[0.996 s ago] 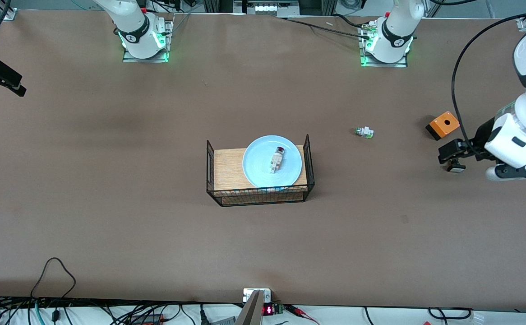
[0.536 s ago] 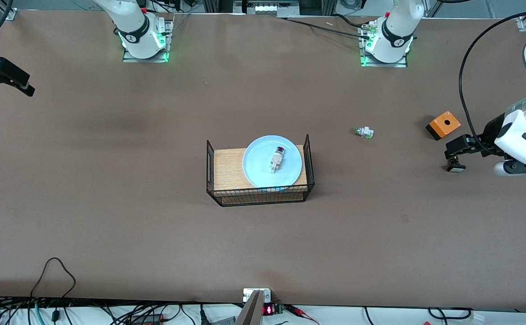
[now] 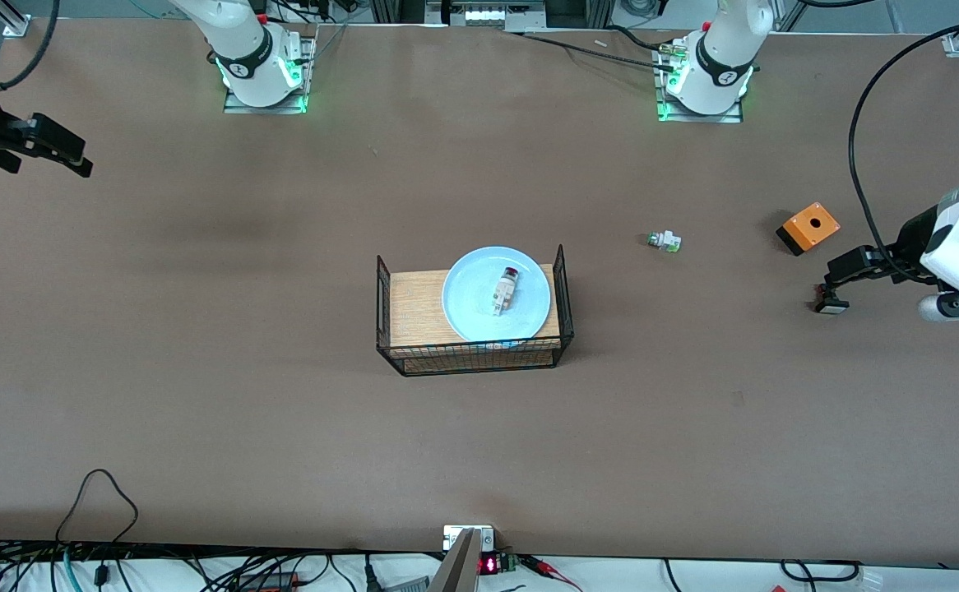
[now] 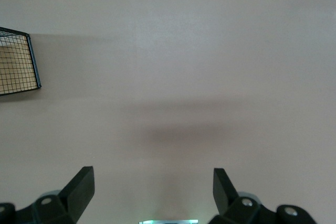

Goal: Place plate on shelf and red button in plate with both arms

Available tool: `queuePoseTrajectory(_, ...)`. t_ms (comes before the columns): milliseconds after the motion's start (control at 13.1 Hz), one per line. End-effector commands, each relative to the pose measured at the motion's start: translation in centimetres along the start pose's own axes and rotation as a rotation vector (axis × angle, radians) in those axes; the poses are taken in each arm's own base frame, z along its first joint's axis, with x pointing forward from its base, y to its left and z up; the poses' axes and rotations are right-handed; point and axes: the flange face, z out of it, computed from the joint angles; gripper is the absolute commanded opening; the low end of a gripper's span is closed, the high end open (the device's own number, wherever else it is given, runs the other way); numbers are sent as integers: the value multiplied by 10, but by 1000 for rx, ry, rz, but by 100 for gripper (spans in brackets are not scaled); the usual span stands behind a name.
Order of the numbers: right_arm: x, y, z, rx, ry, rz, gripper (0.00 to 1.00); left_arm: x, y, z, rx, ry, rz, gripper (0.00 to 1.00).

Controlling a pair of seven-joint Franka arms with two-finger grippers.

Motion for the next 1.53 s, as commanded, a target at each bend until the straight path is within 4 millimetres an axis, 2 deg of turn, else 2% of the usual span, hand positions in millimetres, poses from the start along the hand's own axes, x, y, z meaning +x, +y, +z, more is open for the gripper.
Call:
queuePoseTrajectory(0,-4,-1,-5,4,2,11,100,-6,-4,-22,13,19,24,100)
queuePoseTrajectory(77,-4,0,-5,6,2,11,100,-14,-5,-32,20,19,49,100)
queuePoseTrajectory(153,-2,-1,-2,5,-1,13,100,-22,-9,-37,42,-1,146,100)
queuePoseTrajectory(230,-1,-3,-1,5,1,17,100,-22,-20,-32,37,-15,209,100)
queuePoseTrajectory(306,0,-4,-2,5,5,16,100,-20,-31,-31,8,-12,169,100)
queuePoseTrajectory(383,-3,1,-12,5,15,7,100,-20,-27,-34,8,-5,108,100)
queuePoseTrajectory(536,-3,17,-9,7,6,-2,100,-23,-10,-35,29,-5,50,100)
queuePoseTrajectory(690,2,9,-1,1,-5,-9,100,-25,-8,-38,32,0,53,100)
queuePoseTrajectory(766,4,8,0,1,1,-8,100,-31,-6,-42,35,6,53,100)
queuePoseTrajectory(919,7,3,2,-2,3,-16,100,-44,-3,-38,38,29,58,100)
queuePoseTrajectory(1073,8,-1,4,-4,1,-27,100,-46,-3,-41,39,17,63,100)
queuePoseTrajectory(1302,9,-20,3,0,3,-50,100,-47,-1,-42,38,12,66,100)
queuePoseTrajectory(1456,20,-31,13,-2,-9,-66,100,-48,-2,-42,39,3,65,100)
